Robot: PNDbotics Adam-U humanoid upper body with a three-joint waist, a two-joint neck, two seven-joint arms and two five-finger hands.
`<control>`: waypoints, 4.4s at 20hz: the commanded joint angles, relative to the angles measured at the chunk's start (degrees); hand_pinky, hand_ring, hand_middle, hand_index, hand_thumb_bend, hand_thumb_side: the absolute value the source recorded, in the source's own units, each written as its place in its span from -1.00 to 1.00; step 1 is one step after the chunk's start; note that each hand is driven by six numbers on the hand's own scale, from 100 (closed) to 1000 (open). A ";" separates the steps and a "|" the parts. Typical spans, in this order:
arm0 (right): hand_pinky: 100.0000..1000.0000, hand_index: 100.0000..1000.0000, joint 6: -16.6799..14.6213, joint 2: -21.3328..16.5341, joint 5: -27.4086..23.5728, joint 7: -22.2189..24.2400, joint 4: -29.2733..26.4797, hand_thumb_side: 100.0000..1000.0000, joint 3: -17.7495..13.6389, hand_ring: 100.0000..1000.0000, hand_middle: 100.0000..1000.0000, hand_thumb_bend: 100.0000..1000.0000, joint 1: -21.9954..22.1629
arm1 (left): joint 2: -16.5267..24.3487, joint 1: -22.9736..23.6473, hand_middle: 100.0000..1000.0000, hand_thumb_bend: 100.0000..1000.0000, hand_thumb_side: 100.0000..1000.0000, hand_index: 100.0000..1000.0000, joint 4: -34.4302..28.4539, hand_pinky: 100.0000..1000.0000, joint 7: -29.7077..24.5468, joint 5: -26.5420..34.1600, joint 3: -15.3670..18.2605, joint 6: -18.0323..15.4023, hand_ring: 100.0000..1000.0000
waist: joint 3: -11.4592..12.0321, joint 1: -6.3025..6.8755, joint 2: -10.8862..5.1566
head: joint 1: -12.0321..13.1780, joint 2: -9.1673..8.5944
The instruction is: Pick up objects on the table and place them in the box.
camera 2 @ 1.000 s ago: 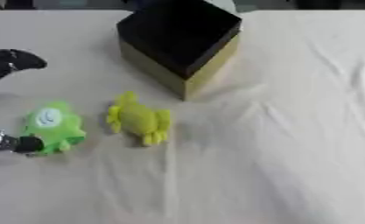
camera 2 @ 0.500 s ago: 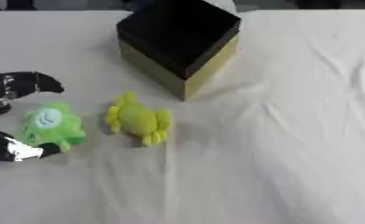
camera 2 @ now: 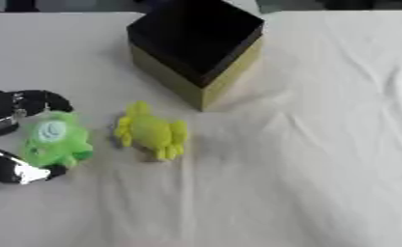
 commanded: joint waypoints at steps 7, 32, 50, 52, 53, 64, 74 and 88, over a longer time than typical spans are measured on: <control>0.65 0.57 -0.18 -0.89 -0.61 -0.28 -0.85 1.00 -0.39 0.36 0.32 -1.00 -0.45 | 1.61 -0.26 0.74 0.02 -0.20 0.83 -0.79 0.72 -2.49 -6.52 0.47 3.51 0.79 | -0.32 -0.06 -0.51 | 0.17 0.06; 0.65 0.56 -0.52 -0.30 -1.06 -0.77 -0.85 1.00 -0.42 0.34 0.30 -1.00 -0.46 | -1.70 -2.92 0.50 -0.56 -0.27 0.65 9.15 0.38 -2.80 -11.79 -1.86 4.75 0.53 | -0.83 -0.54 0.52 | 0.52 -0.85; 0.65 0.57 -0.47 -0.35 -1.11 -1.14 -0.85 1.00 -0.61 0.34 0.30 -1.00 -0.04 | 0.08 -6.23 0.58 -1.00 -0.30 0.69 0.58 0.28 -4.84 -9.29 1.12 8.00 0.44 | -0.52 0.09 -0.27 | -0.38 -0.91; 0.65 0.57 -0.50 -0.44 -1.10 -1.19 -0.85 1.00 -0.63 0.34 0.30 -1.00 -0.13 | 0.25 -8.42 0.57 -1.00 -0.30 0.69 -0.13 0.28 -5.28 -9.49 1.13 7.95 0.44 | -0.54 0.15 -0.38 | -0.67 -0.94; 0.65 0.57 -0.51 -0.48 -1.10 -1.20 -0.85 1.00 -0.63 0.35 0.30 -1.00 -0.21 | 0.22 -9.91 0.57 -1.00 -0.30 0.69 -0.30 0.28 -5.64 -9.54 0.97 7.76 0.44 | -0.58 0.19 -0.41 | -0.82 -0.98; 0.65 0.57 -0.76 -0.57 -1.36 -0.54 -0.85 1.00 -0.17 0.35 0.30 -1.00 -1.76 | -8.39 -34.07 0.48 -1.00 -0.22 0.57 11.31 0.27 -5.92 -7.42 -2.14 0.16 0.42 | -2.18 0.61 0.29 | -1.03 -1.71; 0.65 0.57 -1.38 -0.45 -1.74 0.11 -0.85 1.00 0.43 0.35 0.30 -1.00 -4.37 | -19.10 -47.78 0.48 -1.00 -0.22 0.55 30.71 0.31 -0.05 -17.23 -2.76 -7.18 0.43 | -5.28 1.56 2.50 | 1.83 -4.60; 0.65 0.57 -2.26 -0.20 -2.37 0.85 -0.85 1.00 1.06 0.35 0.30 -1.00 -7.34 | -27.55 -55.24 0.48 -1.00 -0.21 0.54 51.61 0.33 6.96 -30.47 0.92 -13.80 0.43 | -10.48 3.52 5.11 | 4.46 -7.89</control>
